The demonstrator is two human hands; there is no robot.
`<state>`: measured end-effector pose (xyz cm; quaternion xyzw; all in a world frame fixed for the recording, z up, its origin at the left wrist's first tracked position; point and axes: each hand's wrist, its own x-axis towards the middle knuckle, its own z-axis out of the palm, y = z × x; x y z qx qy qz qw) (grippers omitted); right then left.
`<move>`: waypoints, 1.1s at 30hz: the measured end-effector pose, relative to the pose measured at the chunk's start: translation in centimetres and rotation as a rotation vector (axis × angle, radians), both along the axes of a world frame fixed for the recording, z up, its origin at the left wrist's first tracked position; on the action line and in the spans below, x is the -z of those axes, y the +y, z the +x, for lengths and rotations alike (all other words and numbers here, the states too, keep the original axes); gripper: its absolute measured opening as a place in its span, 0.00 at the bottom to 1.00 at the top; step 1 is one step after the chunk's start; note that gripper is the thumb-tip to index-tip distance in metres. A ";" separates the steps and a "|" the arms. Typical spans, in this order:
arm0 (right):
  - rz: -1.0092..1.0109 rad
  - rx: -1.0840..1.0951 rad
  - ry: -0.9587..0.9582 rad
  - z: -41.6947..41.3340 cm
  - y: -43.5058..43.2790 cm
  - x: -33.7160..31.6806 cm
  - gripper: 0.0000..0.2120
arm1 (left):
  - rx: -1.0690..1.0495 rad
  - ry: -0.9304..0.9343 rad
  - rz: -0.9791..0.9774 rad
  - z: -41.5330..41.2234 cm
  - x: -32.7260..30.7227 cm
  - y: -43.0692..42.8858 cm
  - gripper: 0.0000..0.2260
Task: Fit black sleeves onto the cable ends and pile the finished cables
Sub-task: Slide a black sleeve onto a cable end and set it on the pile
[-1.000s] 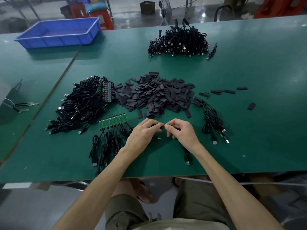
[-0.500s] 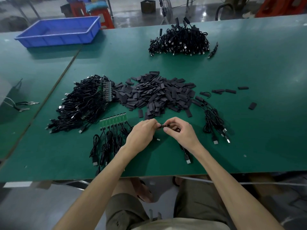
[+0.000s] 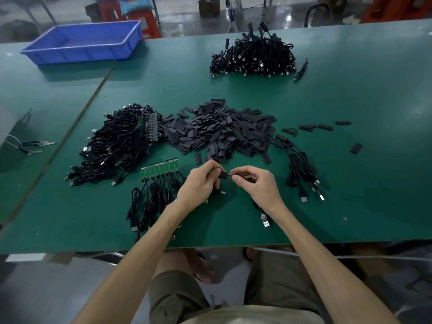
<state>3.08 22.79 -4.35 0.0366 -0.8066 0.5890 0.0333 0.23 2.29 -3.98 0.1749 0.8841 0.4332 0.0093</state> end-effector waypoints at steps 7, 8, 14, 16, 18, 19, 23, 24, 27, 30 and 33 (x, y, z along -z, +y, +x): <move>-0.097 -0.007 -0.046 -0.1 0.3 0.0 0.03 | -0.018 0.016 0.001 0.1 0.1 0.1 0.05; -0.107 -0.007 -0.041 0.0 0.2 0.0 0.02 | -0.006 0.025 0.003 0.1 0.1 0.1 0.03; -0.148 -0.002 -0.040 0.0 0.3 0.1 0.01 | 0.019 0.165 -0.101 0.2 0.1 0.1 0.13; -0.153 -0.010 -0.045 0.0 0.4 0.1 0.02 | 0.017 0.211 -0.103 0.3 0.1 0.2 0.13; -0.152 -0.027 -0.054 -0.2 0.3 0.1 0.01 | 0.028 0.241 -0.103 0.6 -0.2 0.2 0.12; -0.147 -0.038 -0.062 -0.3 0.3 0.1 0.01 | 0.040 0.252 -0.109 0.7 -0.3 0.3 0.12; -0.131 -0.068 -0.079 -0.5 0.2 0.3 0.02 | 0.079 0.281 -0.140 1.1 -0.4 0.3 0.11; -0.135 -0.070 -0.080 -0.5 0.2 0.3 0.02 | 0.084 0.284 -0.140 1.2 -0.4 0.3 0.11; -0.131 -0.074 -0.082 -0.5 0.4 0.3 0.02 | 0.100 0.284 -0.151 1.4 -0.5 0.3 0.11; -0.120 -0.068 -0.090 -0.4 0.3 0.4 0.02 | 0.093 0.305 -0.173 1.6 -0.5 0.4 0.11; -0.136 -0.057 -0.090 -0.4 0.1 0.3 0.03 | 0.097 0.320 -0.194 1.7 -0.6 0.4 0.12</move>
